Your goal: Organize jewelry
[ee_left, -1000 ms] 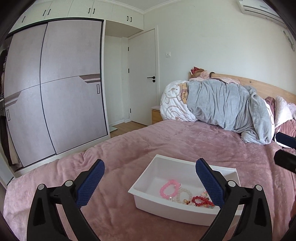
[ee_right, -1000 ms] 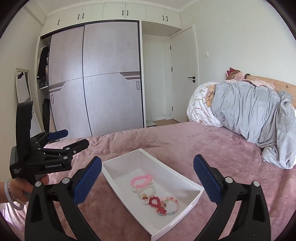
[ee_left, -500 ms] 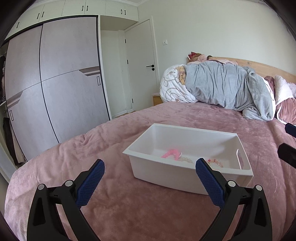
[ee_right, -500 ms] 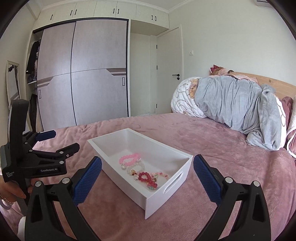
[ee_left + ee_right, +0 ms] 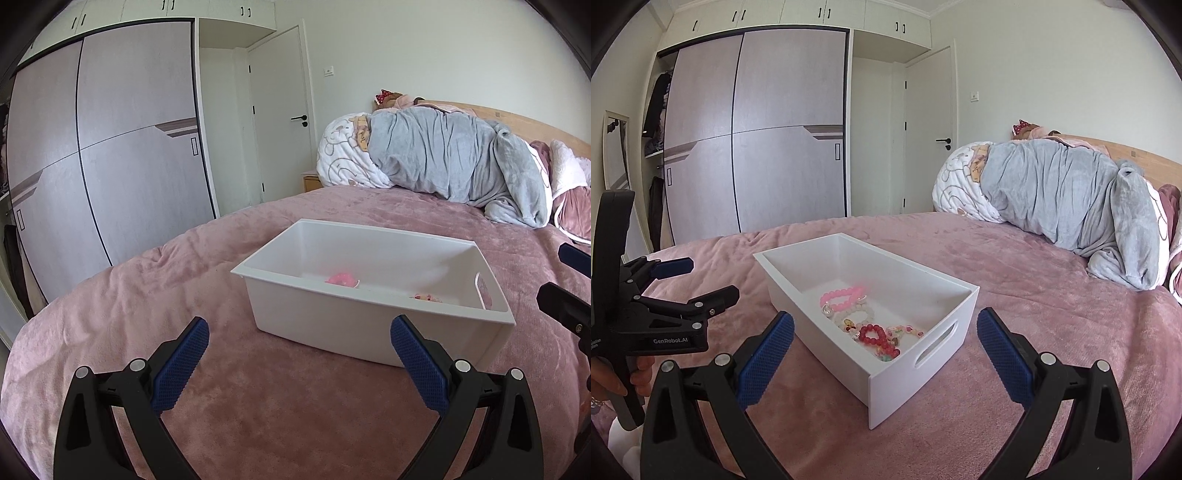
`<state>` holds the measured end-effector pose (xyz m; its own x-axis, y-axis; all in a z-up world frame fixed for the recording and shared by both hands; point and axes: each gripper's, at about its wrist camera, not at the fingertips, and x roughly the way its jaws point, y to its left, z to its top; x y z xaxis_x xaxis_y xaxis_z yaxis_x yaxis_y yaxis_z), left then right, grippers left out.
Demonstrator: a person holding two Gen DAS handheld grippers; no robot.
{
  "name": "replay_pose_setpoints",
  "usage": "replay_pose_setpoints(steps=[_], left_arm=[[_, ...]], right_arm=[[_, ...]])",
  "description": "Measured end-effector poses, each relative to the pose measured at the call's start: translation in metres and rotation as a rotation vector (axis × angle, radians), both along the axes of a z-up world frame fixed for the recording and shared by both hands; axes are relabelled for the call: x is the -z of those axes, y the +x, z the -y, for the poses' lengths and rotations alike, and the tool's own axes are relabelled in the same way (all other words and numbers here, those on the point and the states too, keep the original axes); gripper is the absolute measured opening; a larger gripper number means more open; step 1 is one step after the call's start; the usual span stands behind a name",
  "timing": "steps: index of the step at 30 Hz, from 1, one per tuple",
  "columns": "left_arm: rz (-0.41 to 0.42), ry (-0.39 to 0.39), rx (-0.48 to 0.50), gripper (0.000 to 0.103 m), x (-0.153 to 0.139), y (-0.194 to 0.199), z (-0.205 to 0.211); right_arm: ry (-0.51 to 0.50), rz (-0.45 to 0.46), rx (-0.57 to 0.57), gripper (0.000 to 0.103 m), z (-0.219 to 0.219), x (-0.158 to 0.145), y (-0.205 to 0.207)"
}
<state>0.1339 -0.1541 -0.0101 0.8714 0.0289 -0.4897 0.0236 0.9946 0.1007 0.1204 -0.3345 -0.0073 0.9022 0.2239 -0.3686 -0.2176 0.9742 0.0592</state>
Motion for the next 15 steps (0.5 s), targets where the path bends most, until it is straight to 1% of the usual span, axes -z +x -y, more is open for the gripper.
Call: replay_pose_setpoints(steps=[4,15], left_arm=[[0.001,0.004,0.007,0.100,-0.0008,0.0004,0.0023],[0.001,0.009,0.015,0.100,-0.0010,-0.0022,0.0050]], right_arm=[[0.008,-0.006,-0.006,0.098,-0.0001,0.0003,0.0015],[-0.015,0.000,-0.033,0.098,-0.0067,-0.0005,0.0001]])
